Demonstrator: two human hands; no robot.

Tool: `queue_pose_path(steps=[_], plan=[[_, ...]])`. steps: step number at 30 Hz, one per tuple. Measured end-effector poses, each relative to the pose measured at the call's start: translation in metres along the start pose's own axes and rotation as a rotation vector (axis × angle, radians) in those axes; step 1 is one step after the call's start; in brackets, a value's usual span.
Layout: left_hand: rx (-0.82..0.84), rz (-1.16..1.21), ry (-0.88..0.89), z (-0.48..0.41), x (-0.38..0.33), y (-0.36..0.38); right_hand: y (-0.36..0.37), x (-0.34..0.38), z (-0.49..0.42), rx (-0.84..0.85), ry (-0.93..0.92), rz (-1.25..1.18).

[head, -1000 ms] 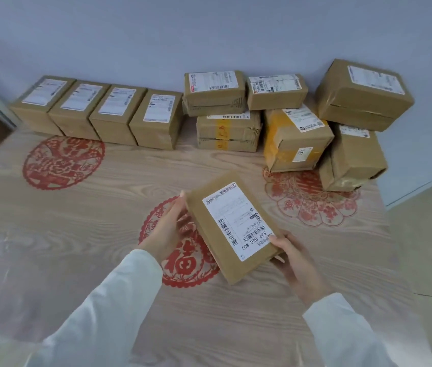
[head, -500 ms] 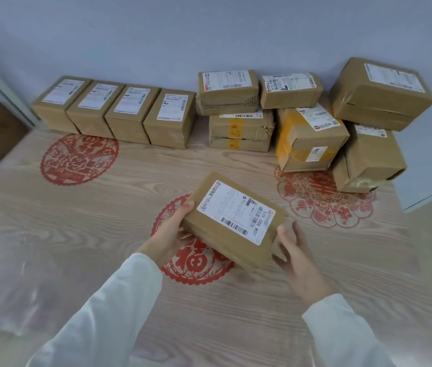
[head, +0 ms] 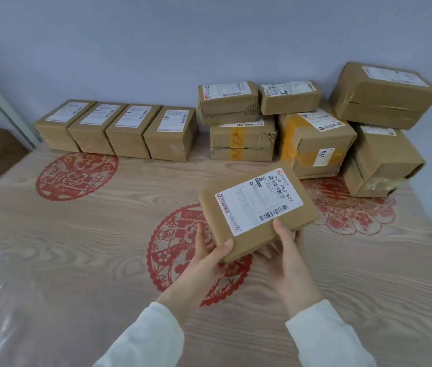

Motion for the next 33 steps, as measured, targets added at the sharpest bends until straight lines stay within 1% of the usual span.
queue_pose_path(steps=[2,4,7,9,12,15,17,19,21,23,25,27,31,33], plan=[[-0.039,-0.029,0.055,-0.010,0.001,-0.009,-0.004,0.001,-0.008,0.012,-0.027,0.031],[-0.080,-0.008,0.138,-0.024,-0.005,-0.020,-0.007,0.001,-0.015,0.014,-0.044,0.077],[-0.011,-0.037,0.216,-0.036,-0.016,-0.025,-0.011,0.001,-0.020,0.058,-0.102,0.161],[0.037,-0.100,0.219,-0.040,-0.019,-0.022,-0.012,0.001,-0.023,0.072,-0.142,0.189],[0.026,-0.100,0.235,-0.038,-0.015,-0.019,-0.012,0.000,-0.024,0.103,-0.179,0.181],[0.005,-0.063,0.267,-0.030,-0.004,-0.021,-0.011,-0.005,-0.014,0.147,-0.223,0.181],[-0.035,-0.023,0.270,-0.022,0.004,-0.025,-0.013,-0.012,-0.004,0.140,-0.256,0.213],[-0.081,0.031,0.270,-0.012,0.013,-0.030,-0.022,-0.027,0.009,0.134,-0.262,0.262],[-0.109,0.107,0.263,-0.001,0.023,-0.033,-0.030,-0.044,0.022,0.165,-0.275,0.281],[-0.107,0.158,0.258,0.009,0.033,-0.034,-0.034,-0.057,0.036,0.206,-0.313,0.276],[-0.081,0.157,0.263,0.016,0.043,-0.035,-0.035,-0.065,0.048,0.240,-0.368,0.264],[-0.072,0.093,0.291,0.026,0.045,-0.036,-0.034,-0.067,0.057,0.228,-0.419,0.265],[-0.105,-0.206,0.392,0.043,0.035,-0.040,-0.035,-0.062,0.064,0.200,-0.491,0.291],[-0.108,-0.302,0.429,0.049,0.028,-0.042,-0.034,-0.061,0.065,0.174,-0.503,0.295]])
Point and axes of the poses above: each hand's wrist, its own z-axis away from the middle knuckle, its own y-axis out of the palm, x = y × z, the point moved 1 cm from there along -z, towards the middle knuckle, and after that the axes turned 14 degrees about -x, right-handed, at the moved point
